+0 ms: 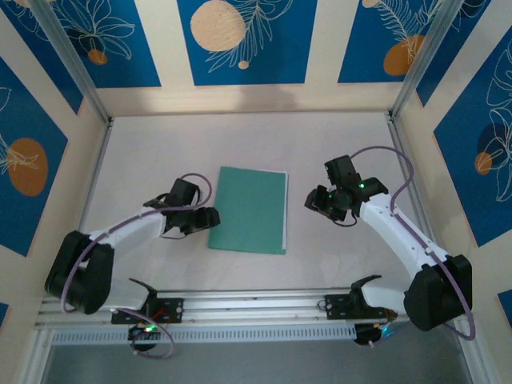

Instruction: Put the files into the folder

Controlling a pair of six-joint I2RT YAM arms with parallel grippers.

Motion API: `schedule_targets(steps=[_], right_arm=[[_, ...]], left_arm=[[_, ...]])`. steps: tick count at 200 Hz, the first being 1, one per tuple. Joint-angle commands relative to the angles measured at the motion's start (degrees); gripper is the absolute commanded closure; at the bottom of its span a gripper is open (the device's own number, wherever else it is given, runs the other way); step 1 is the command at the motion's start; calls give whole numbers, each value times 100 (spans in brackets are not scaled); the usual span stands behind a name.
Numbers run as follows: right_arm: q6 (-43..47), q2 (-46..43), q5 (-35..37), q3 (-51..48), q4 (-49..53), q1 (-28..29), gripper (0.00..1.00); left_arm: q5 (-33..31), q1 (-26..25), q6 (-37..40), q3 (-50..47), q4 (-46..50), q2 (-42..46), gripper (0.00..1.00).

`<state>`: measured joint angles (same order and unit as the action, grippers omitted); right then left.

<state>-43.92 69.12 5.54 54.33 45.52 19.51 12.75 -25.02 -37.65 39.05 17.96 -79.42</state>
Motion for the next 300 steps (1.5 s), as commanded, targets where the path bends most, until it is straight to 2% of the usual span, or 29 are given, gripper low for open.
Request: schedule_targets(steps=[1, 32, 80, 116, 132, 149, 156, 161, 163, 177, 179, 181, 184, 205, 219, 233, 246, 262, 281, 300], right_arm=[[77, -153, -299, -161, 5, 27, 55], [59, -184, -343, -271, -25, 15, 55], [33, -156, -420, -507, -200, -216, 54], [64, -189, -440, -658, -208, -451, 54], [85, -196, -473, -686, -201, -554, 52], [103, -189, -488, -673, -209, -652, 43], [107, -197, -453, -653, -187, -689, 23], [116, -205, -417, -635, -176, -724, 3], [120, -213, -401, -616, -180, -734, 0], [129, -270, -157, -504, -89, -851, 1], [136, -286, -101, -478, -63, -870, 1], [142, -303, -39, -456, -44, -881, 1], [158, -331, 53, -425, -25, -899, 1], [391, -801, 921, -286, -119, -872, 1], [427, -1187, 1963, -216, -131, -779, 1], [873, -1631, 2127, -499, -779, -929, 1], [1727, -2032, 1675, -1195, -2287, -1221, 1], [2427, -2367, 1711, -2404, -4280, -1421, 1], [2975, -2130, 1553, -3575, -6391, -1748, 1], [2748, -1231, 929, -3659, -6845, -2232, 1]], left_arm=[[675, 51, 104, -159, -912, -353, 39], [928, -45, -160, -342, -1647, -720, 49], [677, -635, -646, -387, -2147, -689, 60], [411, -837, -823, -385, -2124, -579, 66], [230, -845, -729, -329, -1819, -515, 66], [3, -836, -579, -208, -1406, -439, 55], [-126, -834, -520, -141, -1201, -366, 50], [-214, -833, -479, -90, -1057, -299, 46], [-261, -835, -467, -66, -991, -260, 45], [-559, -826, -390, 55, -576, 48, 28], [-597, -826, -374, 69, -526, 102, 21], [-629, -824, -364, 75, -503, 161, 6], [-669, -820, -351, 84, -451, 257, 1], [-1003, -752, -136, 61, -342, 1005, 0], [-1607, -751, 113, 155, -32, 1520, 0], [-2580, -751, 373, 294, 352, 1995, 0], [-3639, -764, 451, 379, 703, 2324, 0], [-4750, -761, 623, 356, 873, 2603, 0], [-5438, -753, 1000, 383, 1053, 2702, 0], [-5450, -741, 1703, 90, 488, 2784, 0]])
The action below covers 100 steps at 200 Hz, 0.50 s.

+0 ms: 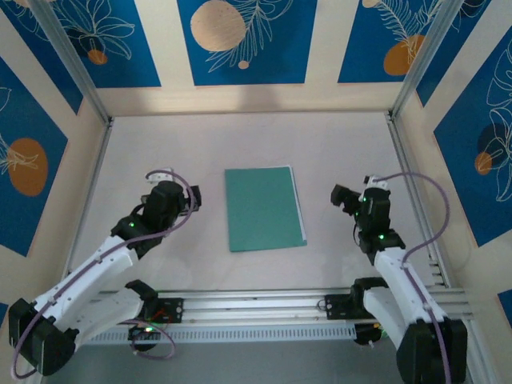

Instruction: Put the files into the folder

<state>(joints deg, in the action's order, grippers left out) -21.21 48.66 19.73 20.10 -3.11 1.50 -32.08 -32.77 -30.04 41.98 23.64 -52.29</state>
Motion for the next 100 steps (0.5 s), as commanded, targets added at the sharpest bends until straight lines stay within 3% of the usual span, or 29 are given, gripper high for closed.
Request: schedule_targets(steps=[1, 14, 29, 40, 66, 83, 100], right_arm=[[473, 874, -510, -218, -1982, -444, 1], [593, 1561, -777, -140, -2288, -451, 1], [731, 2086, -1161, -259, -3381, -428, 1], [852, 2435, -1002, -223, -3903, -321, 1], [1068, 3224, -833, -141, -4632, -298, 1], [1197, 3988, -959, -398, -6064, -234, 1], [1415, 3698, -943, -224, -5202, -75, 1]], left_arm=[[-971, 39, 963, -214, -115, 80, 0], [-1126, 37, 1222, -560, -612, 266, 0], [-1453, 66, 1551, -894, -1033, 483, 0], [-1504, 163, 1802, -1080, -1322, 574, 0], [-1027, 635, 2231, -1409, -1826, 604, 0], [-687, 956, 2423, -1656, -2292, 621, 0], [-372, 1262, 2527, -1901, -2791, 557, 0]])
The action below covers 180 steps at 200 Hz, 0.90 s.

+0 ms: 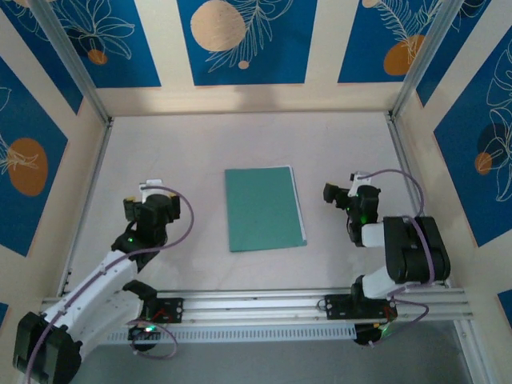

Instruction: Put the files into the folder

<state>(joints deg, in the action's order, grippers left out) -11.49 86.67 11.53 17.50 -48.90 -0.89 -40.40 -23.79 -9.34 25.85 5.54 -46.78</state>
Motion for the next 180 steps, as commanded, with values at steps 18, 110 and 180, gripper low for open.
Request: schedule_targets(steps=[18, 110, 180], right_arm=[[542, -23, 7, 95, -654, 268, 1], [402, 44, 86, 516, 55, 192, 1], [411, 51, 107, 527, 57, 198, 1]], left_arm=[[849, 659, 761, -425, -1657, -412, 0], [2092, 1537, 1214, -466, -5804, -4003, 0], [2534, 1624, 1242, -1580, -8574, -4622, 0]])
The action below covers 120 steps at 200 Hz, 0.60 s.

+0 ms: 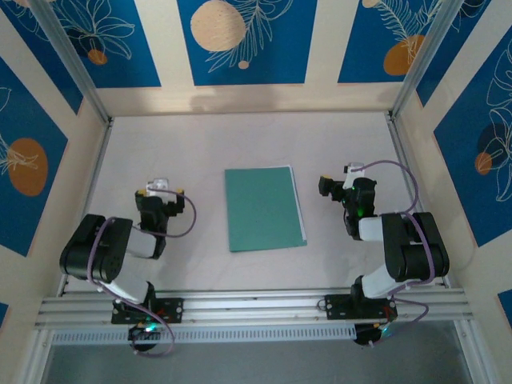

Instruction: Put the files into the folder

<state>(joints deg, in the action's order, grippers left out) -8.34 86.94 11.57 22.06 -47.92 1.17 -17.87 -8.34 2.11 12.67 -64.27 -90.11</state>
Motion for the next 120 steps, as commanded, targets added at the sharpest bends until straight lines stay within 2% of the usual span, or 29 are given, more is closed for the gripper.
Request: schedule_targets(steps=[1, 23, 44, 120], right_arm=[[96, 25, 97, 70, -42, -5, 1], [94, 25, 100, 70, -40, -5, 1], [96, 25, 97, 76, -36, -4, 1], [95, 25, 95, 75, -30, -3, 1]], left_arm=[[282, 83, 97, -263, -1604, -289, 0], [275, 152, -14, -19, -953, -103, 0], [665, 417, -220, 846, 1015, 55, 0], [609, 404, -211, 720, 776, 64, 0]])
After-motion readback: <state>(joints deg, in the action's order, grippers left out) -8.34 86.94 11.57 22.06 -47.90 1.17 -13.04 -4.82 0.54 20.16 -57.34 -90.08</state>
